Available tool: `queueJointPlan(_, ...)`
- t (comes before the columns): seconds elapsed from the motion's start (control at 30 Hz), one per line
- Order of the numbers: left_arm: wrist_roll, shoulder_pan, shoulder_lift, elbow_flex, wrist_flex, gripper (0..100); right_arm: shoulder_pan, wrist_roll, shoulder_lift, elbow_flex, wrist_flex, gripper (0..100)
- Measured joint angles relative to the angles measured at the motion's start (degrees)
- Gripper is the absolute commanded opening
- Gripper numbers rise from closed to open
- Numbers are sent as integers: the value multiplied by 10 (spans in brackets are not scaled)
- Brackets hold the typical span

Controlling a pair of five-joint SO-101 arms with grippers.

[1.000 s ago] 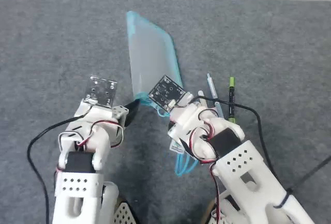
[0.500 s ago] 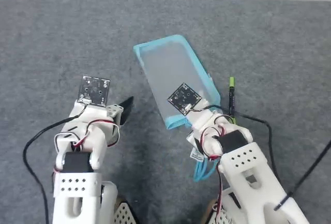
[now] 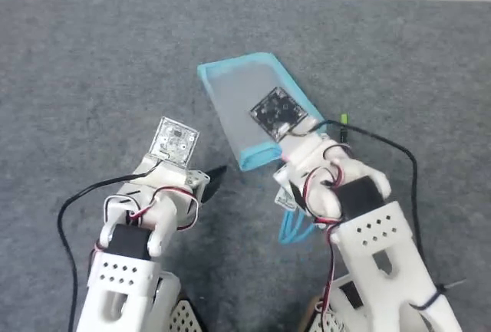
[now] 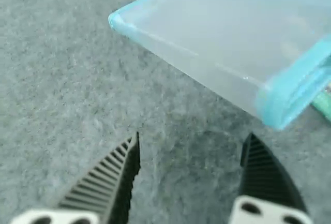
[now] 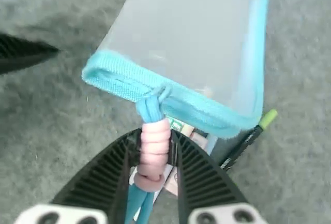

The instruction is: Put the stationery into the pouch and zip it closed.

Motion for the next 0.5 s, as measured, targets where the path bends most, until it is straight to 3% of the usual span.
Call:
queueJointPlan(0.27, 0, 1, 0, 2, 0, 295, -79, -31, 0, -15, 13, 7)
queueJointPlan(0.5, 0, 1, 0, 2, 0, 295, -87, -32, 0, -15, 13, 7)
